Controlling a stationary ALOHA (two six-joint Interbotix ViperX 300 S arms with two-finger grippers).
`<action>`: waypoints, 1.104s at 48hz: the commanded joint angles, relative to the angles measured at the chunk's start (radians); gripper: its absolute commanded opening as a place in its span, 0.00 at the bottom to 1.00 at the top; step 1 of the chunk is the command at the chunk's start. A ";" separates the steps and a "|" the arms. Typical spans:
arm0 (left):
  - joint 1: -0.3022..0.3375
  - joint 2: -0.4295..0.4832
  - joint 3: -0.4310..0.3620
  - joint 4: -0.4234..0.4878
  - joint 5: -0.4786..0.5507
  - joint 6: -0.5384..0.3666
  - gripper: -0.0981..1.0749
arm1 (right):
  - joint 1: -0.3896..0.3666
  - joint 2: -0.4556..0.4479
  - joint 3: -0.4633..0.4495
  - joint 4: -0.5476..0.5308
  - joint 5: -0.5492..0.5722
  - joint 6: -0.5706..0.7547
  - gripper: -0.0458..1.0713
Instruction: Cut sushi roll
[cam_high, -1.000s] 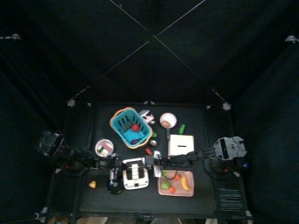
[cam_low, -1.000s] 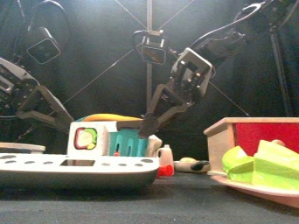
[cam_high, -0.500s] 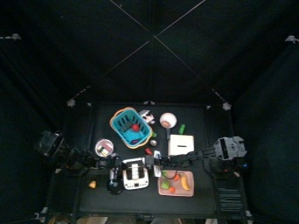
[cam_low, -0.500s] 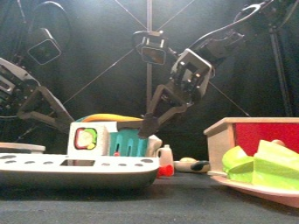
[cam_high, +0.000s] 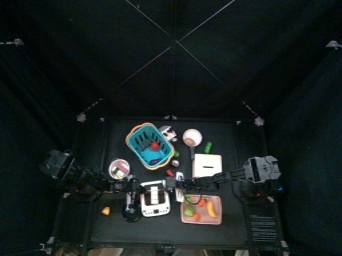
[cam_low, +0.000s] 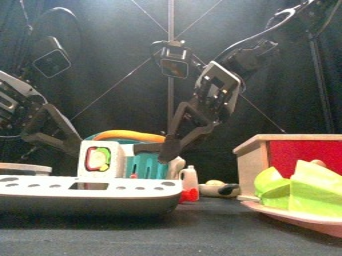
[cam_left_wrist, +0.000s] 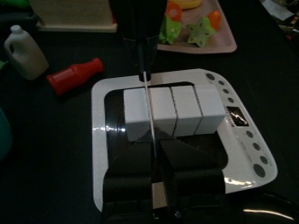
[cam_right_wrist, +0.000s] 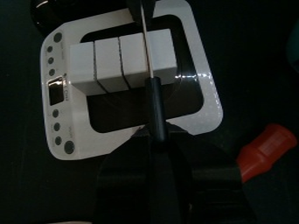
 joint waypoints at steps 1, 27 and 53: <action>0.002 0.000 -0.025 0.002 -0.006 -0.002 0.41 | -0.012 -0.015 -0.038 0.005 -0.005 0.003 0.42; 0.000 0.055 -0.052 0.002 0.025 -0.005 0.41 | -0.006 0.008 -0.037 0.032 0.000 0.003 0.42; 0.003 0.066 -0.054 -0.023 0.025 0.002 0.41 | -0.006 0.018 -0.051 0.035 0.000 0.002 0.42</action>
